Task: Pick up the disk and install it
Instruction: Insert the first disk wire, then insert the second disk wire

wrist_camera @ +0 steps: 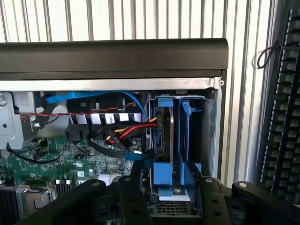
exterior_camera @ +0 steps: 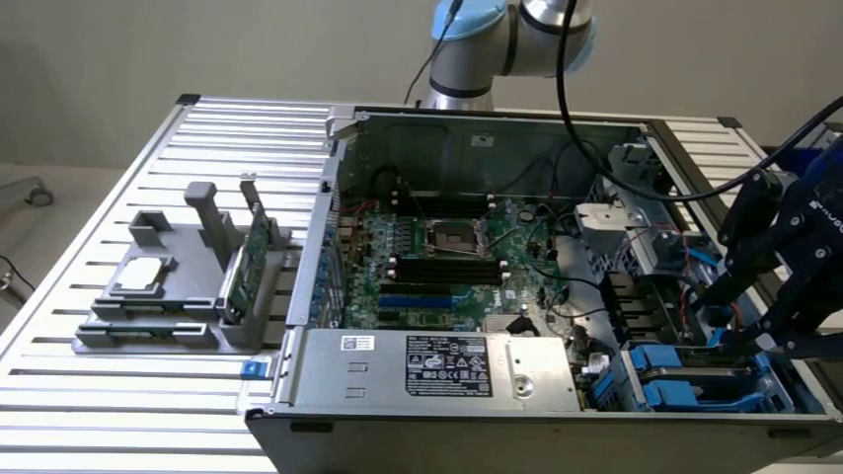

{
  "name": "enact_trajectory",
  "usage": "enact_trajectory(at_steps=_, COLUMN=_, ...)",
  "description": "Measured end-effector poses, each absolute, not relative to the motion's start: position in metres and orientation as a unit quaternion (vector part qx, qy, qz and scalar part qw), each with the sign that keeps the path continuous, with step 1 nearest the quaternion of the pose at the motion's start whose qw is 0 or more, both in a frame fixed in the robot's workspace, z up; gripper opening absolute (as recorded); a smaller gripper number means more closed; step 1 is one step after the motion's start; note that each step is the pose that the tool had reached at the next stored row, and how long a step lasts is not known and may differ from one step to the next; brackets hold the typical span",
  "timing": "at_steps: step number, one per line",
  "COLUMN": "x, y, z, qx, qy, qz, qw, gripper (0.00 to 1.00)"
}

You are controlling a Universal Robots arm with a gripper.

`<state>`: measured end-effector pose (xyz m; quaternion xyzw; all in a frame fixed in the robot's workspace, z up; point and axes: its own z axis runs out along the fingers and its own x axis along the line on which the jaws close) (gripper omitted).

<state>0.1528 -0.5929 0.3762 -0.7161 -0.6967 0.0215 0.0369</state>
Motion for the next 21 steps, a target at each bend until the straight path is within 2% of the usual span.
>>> enact_trajectory(at_steps=21, x=0.1485, y=-0.5920, z=0.3759, qx=-0.716, qy=-0.697, qz=0.021, qw=0.036, gripper=0.49)
